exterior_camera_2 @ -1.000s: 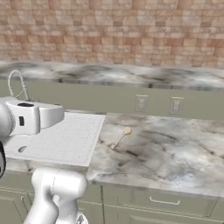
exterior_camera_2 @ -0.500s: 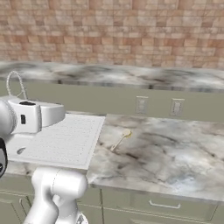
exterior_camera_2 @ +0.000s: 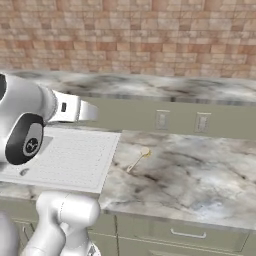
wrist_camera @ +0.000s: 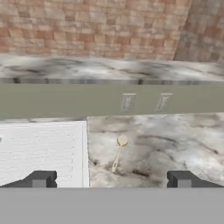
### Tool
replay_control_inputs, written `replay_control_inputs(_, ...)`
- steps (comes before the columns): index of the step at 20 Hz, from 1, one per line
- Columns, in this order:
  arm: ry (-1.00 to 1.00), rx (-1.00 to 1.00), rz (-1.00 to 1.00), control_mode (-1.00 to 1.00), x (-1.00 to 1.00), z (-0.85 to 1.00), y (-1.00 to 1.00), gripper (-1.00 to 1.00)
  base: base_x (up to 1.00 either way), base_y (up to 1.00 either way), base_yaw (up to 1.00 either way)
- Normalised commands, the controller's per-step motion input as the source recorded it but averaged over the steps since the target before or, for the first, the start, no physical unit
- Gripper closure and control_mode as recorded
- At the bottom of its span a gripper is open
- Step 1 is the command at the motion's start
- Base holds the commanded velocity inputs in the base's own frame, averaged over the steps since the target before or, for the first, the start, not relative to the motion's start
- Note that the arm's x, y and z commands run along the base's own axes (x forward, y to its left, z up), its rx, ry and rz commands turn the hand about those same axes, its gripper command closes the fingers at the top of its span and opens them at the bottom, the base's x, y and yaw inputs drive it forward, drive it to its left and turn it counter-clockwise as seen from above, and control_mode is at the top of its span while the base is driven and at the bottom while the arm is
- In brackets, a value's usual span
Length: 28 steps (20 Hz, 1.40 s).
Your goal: Grab the spray bottle from the cabinet, then place it next to the cutting board for sanitizing. Then grab the dish brush from the countertop next to the sink and place it next to the cutting board.
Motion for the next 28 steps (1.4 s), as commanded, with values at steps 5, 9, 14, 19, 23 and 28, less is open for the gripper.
replay_control_inputs(5,0.15,0.01,0.05,-1.0,0.59,-0.39,-0.13,-1.0,0.0,0.0,0.0)
replay_control_inputs(9,0.24,0.0,-0.04,-1.0,0.72,-0.7,-0.02,-1.0,0.0,0.0,0.0)
replay_control_inputs(14,0.29,0.01,-0.19,-1.0,0.7,-0.7,-0.05,-1.0,0.0,0.0,0.0)
replay_control_inputs(19,0.17,0.07,-0.12,-1.0,0.49,-0.66,-0.28,-1.0,0.0,0.0,0.0)
replay_control_inputs(23,0.13,0.09,-0.04,-1.0,0.51,-0.48,-0.3,-1.0,0.0,0.0,0.0)
replay_control_inputs(28,0.21,0.09,-0.01,-1.0,0.5,-0.4,-0.34,-1.0,0.0,0.0,0.0)
